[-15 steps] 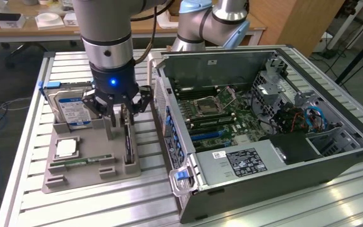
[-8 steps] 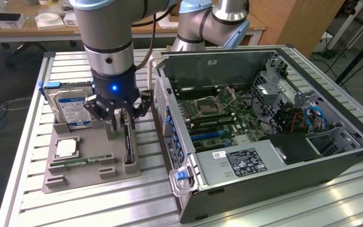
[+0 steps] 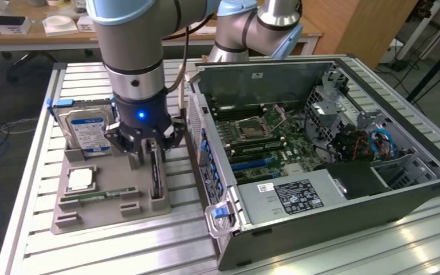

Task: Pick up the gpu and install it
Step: 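Pick up the gpu and move the gpu toward the slot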

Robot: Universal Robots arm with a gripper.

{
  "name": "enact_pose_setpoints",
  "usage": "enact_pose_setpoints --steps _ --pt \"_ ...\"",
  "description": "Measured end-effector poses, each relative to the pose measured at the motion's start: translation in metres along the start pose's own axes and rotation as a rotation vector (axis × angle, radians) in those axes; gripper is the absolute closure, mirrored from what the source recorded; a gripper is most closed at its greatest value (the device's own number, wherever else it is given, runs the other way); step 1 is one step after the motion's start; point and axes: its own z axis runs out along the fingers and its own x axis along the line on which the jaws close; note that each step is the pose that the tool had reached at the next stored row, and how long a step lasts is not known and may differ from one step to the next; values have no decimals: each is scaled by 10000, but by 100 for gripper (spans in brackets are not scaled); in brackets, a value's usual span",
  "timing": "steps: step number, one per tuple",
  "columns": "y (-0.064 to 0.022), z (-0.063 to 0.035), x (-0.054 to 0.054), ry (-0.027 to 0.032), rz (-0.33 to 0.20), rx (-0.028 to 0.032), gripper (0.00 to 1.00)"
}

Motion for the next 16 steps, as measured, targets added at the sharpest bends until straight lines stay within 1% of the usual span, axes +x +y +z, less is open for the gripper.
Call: enact_pose_setpoints --steps 4,10,16 --pt "-13 60 -44 -6 -2 16 53" --pt "-16 137 -41 -27 0 19 53" --pt "-18 157 -14 -31 15 19 53"
